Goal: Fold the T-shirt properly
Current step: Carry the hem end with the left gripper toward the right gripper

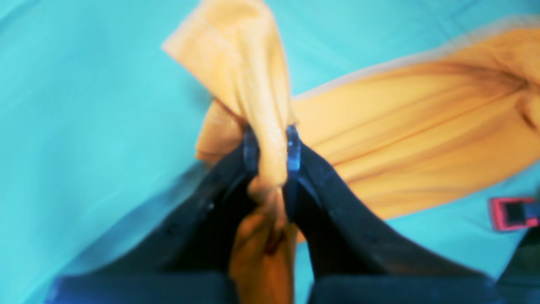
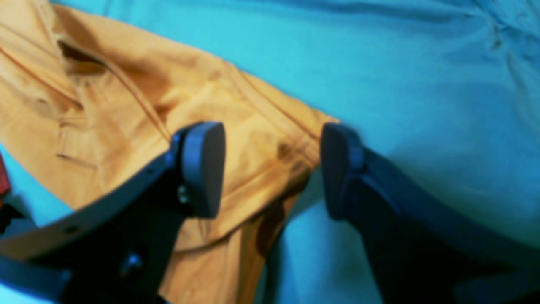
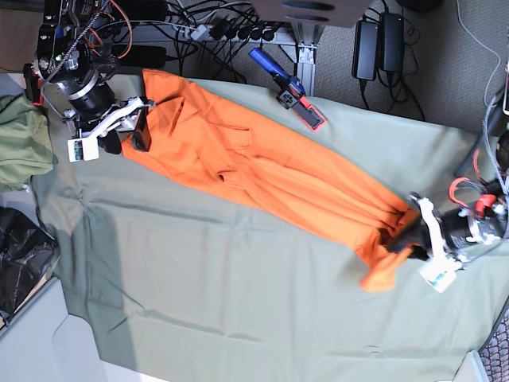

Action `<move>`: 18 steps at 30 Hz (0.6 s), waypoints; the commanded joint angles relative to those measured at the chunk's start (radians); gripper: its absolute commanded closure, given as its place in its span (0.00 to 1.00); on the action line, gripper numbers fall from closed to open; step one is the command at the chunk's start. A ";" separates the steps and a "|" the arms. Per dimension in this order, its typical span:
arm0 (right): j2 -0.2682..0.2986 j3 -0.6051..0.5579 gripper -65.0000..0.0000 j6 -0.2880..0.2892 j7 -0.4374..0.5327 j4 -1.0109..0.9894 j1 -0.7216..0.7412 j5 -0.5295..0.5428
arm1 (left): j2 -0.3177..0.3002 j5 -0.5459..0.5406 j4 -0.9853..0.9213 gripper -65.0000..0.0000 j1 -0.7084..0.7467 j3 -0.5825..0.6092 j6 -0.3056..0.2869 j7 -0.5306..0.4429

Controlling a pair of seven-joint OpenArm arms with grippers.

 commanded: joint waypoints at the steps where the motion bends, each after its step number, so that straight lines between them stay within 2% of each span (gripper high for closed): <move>1: 0.016 0.011 0.45 0.090 0.023 0.016 0.005 0.003 | -0.004 0.013 0.042 1.00 -0.006 0.016 -0.008 -0.023; 8: 0.016 0.011 0.45 0.090 0.023 0.016 0.005 -0.007 | 0.097 0.163 0.071 1.00 0.010 0.135 -0.008 -0.034; 13: 0.016 0.011 0.45 0.090 0.028 0.016 0.004 -0.020 | 0.161 0.262 0.033 1.00 0.010 0.153 0.006 -0.072; 14: 0.016 0.011 0.45 0.090 0.031 0.016 0.002 -0.023 | 0.170 0.275 0.020 1.00 0.010 0.153 0.023 -0.072; 18: 0.016 0.011 0.45 0.090 0.040 0.016 0.002 -0.022 | 0.198 0.269 -0.021 1.00 0.011 0.154 0.024 -0.072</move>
